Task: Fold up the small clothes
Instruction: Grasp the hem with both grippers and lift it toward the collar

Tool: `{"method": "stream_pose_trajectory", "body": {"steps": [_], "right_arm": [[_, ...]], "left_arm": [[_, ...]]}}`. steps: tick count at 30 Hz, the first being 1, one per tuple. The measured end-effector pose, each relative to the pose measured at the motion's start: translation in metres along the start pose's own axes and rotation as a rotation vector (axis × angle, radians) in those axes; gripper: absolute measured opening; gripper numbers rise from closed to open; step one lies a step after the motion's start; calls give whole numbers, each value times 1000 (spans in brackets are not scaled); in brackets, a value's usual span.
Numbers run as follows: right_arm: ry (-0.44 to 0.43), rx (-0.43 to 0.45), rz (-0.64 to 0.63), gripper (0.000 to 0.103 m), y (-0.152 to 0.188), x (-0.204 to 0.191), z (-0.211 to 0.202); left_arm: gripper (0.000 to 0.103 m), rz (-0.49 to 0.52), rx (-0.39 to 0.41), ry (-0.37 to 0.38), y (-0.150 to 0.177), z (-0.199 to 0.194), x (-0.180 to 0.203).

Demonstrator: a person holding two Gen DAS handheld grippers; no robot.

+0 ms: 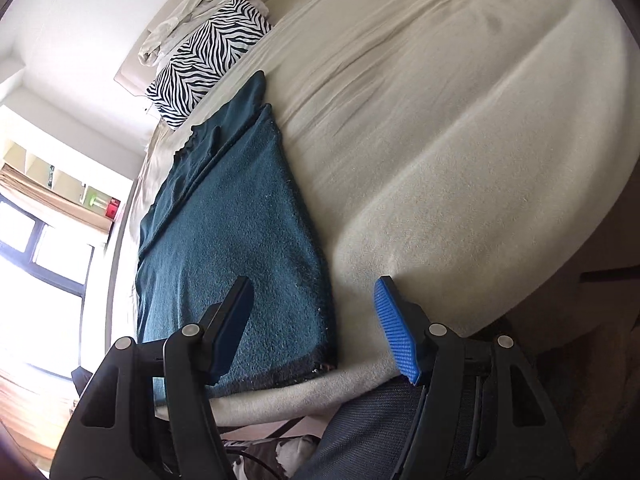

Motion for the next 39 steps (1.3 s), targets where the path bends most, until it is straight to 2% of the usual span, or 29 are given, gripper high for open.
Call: {"method": "stream_pose_trajectory", "body": {"steps": [2,5,6,10,14,15,16,21,26,32,39], "right_arm": [[-2,-11,0,62,2,1,0],[5,-35,-15,60,3,-4,6],[-1,-49,-16,55,3,-7,8],[-31,-126,-29,41,14,-17,21],[-25,-160,-29,19,19,-19,34],[-20,-161,-30,11,20,-19,34],[-15,-159,-36,9,21,-20,34],[-29,-124,-56,6,15,-32,22],[-116,-77,-51,6,-5,-60,5],[-215,-31,-81,6,-41,-112,0],[-264,42,-67,6,-115,-158,20]], "left_arm": [[51,7,-7,-9,0,1,3],[49,32,-25,-26,1,5,10],[48,36,-32,-29,2,5,10],[13,32,-58,-28,7,9,8],[8,19,-50,-3,11,7,6],[8,17,-47,4,12,5,7],[7,11,-44,15,12,2,6],[7,-63,-4,140,0,-20,7],[7,-148,83,299,-27,-51,15],[7,-232,172,439,-71,-70,23],[7,-251,240,468,-148,-67,34]]}}
Point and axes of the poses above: each gripper's, at about its wrist camera, not at the fingertips, and z roughly the way its jaws point, x to its right, y to its underside, the point moved 7 cm from there along z, roughly the way its jaws point, and after that the axes turned 6 degrees about y, right-handed, at the moved point
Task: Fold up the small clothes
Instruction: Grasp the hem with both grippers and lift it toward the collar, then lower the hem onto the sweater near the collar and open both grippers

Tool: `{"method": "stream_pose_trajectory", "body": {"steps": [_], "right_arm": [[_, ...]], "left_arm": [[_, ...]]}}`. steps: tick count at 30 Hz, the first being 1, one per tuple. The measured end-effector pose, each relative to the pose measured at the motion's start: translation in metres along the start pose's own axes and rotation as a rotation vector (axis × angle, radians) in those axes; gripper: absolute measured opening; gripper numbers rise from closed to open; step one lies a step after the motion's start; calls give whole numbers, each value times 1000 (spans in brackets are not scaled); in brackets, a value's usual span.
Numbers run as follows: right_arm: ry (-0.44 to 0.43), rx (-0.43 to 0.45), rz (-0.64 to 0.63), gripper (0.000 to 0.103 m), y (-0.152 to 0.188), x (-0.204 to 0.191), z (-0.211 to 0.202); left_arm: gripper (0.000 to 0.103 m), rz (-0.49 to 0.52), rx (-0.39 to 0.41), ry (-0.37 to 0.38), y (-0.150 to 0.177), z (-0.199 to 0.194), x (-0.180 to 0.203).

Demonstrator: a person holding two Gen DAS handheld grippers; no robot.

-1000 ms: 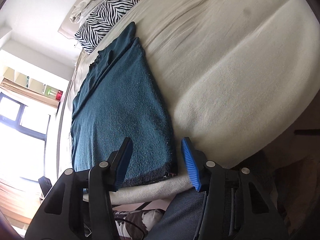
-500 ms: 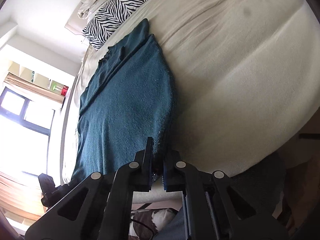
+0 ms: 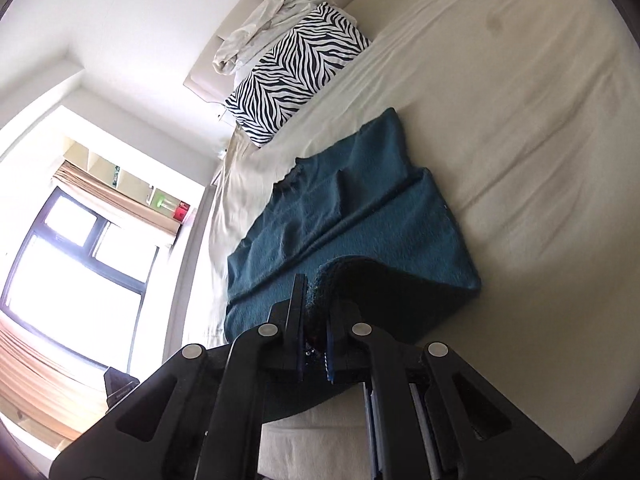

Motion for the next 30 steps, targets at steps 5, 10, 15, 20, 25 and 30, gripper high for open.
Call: {"method": "stream_pose_trajectory", "body": {"steps": [5,10,15,20,25,30], "right_arm": [[-11,63,28,6,-64,-13,37],[12,98,68,6,-124,-12,88],[78,87,86,6,-166,-4,152],[145,76,118,6,-192,13,213],[271,21,171,34,-204,51,265],[282,66,138,56,-195,61,252]], "left_arm": [[7,11,27,-1,-60,32,8],[7,34,39,-16,-120,79,12],[7,33,42,-68,-167,129,-5],[8,-14,51,-139,-203,176,-40],[59,-110,98,-161,-212,182,-79],[59,-2,73,-191,-184,168,-71]]}}
Point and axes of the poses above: each gripper's, at about its wrist camera, not at the fingertips, and z roughly the way its jaws point, x to its right, y to its underside, the point moved 7 cm from there along z, roughly the way its jaws point, and after that the axes turned 6 degrees about y, right-handed, at the moved point
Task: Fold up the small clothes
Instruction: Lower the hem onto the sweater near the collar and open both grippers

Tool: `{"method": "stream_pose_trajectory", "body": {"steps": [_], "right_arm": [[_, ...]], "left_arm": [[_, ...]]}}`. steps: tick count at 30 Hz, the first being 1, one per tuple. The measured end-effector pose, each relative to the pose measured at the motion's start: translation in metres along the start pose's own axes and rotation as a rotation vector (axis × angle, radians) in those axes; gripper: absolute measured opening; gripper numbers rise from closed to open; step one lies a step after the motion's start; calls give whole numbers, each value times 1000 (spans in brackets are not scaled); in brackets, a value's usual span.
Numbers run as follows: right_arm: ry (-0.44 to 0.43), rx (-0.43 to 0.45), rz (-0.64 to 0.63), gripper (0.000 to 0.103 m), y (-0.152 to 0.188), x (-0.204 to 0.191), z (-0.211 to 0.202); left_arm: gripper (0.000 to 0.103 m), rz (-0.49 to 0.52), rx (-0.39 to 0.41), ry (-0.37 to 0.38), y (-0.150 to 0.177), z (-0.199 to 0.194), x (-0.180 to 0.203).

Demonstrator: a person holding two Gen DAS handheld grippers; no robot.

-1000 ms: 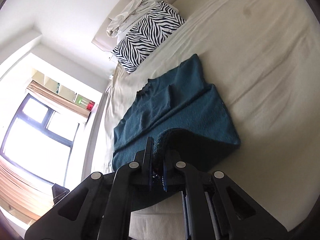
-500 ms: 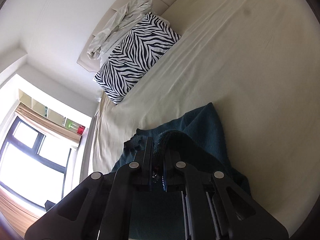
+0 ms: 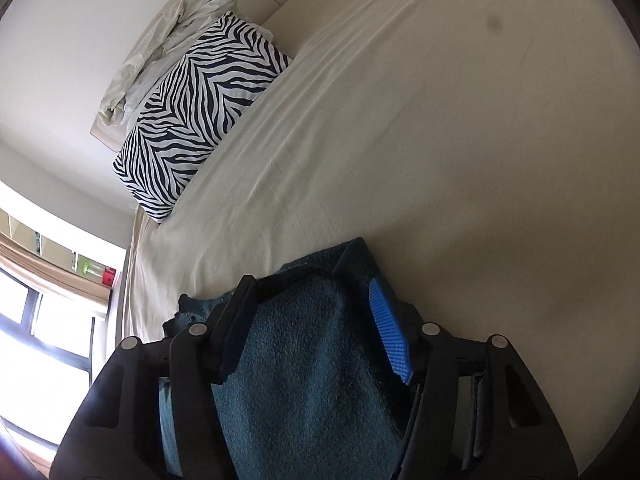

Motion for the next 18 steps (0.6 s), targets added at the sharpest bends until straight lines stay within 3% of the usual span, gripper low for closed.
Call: {"method": "stream_pose_trajectory", "body": {"steps": [4,12,15,16,18], "right_arm": [[7,-4,-121,56,22,2,-28],[142,-13,-418,55,80,9,-68],[194,-26,-496,43,99,17,-70],[205,-28,-503,34,104,20,-71],[217,-22,-505,27,108,25,-75]], "left_arm": [[59,124,0,-56,32,-22,6],[59,282,-19,-184,87,-40,-8],[58,323,-2,-236,96,-45,-15],[54,328,-2,-242,98,-47,-17],[44,352,0,-265,103,-49,-20]]}}
Point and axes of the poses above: each gripper's, at about its wrist camera, not at the fingertips, and z roughly the way its jaws point, x to its right, y to its underside, the point moved 7 cm from there along z, roughly the way its jaws point, and after that the axes turned 6 degrees about y, right-handed, at the moved point
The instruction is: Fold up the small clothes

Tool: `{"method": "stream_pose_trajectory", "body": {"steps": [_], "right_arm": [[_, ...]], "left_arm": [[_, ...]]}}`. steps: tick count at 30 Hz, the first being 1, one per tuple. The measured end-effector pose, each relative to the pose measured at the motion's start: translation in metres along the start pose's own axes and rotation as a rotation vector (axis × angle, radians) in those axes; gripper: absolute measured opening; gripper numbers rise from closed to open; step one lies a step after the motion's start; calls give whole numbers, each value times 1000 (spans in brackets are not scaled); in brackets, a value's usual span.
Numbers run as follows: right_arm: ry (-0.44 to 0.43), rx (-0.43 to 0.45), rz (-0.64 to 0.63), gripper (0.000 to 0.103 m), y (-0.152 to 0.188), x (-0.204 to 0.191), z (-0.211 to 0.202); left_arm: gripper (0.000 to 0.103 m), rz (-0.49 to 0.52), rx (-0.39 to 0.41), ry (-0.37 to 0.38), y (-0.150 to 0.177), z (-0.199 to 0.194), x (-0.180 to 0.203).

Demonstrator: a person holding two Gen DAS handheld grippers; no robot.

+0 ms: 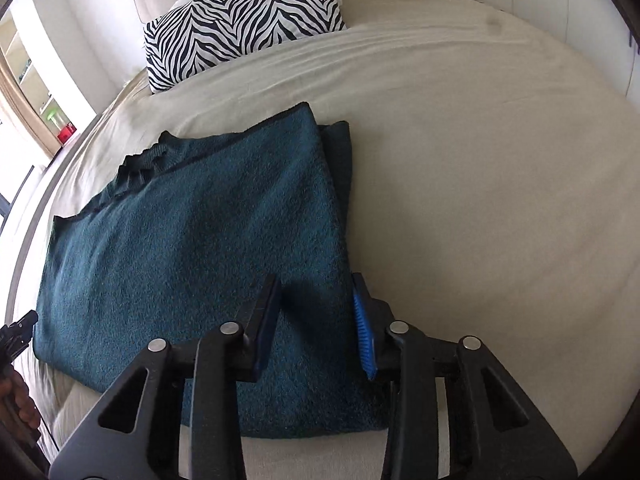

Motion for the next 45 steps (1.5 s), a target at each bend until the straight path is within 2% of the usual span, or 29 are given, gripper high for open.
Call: {"method": "stream_pose_trajectory", "body": {"steps": [1,4,10,15,19,28,36,40,41,42,44,45], "right_arm": [[-2,1,7,19,3,3,-2],[7,5,24,8,8,10,-9],[20,25,33,5,14,15,-25],[6,44,70,5,23,23,-41],[-13,22,111,5,30,34,-38],[-29,13,129,5,33,37,-29],[-15,-6,95,6,37,34,-13],[-37,-16,103,8,35,35,-13],[-44,-22,113,10,34,36,-15],[-48,-24,120,13,32,37,-19],[-2,15,129,24,25,41,-32],[15,47,132,35,21,43,-42]], "left_arm": [[37,16,0,-14,2,-1,0],[28,42,1,-43,8,-3,-1],[13,32,-6,-61,14,-3,-7],[10,33,-8,-61,17,-11,-9],[8,39,-16,-64,23,-16,-10],[7,24,-21,-64,40,-23,-16],[7,27,-16,-72,52,-26,-15],[10,36,-29,-81,51,-28,-12],[12,34,-33,-96,50,-31,-12],[18,35,-31,-115,47,-35,-10],[29,48,9,-164,38,-48,-7],[35,61,40,-177,31,-54,-3]]}}
Point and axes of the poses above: each gripper's, at about its wrist camera, not at the fingertips, and z roughly the way its jaws point, x to its right, y to its underside, the point moved 7 cm from there along z, roughly the way its jaws point, and after that the axes turned 6 degrees about y, right-handed, at the moved point
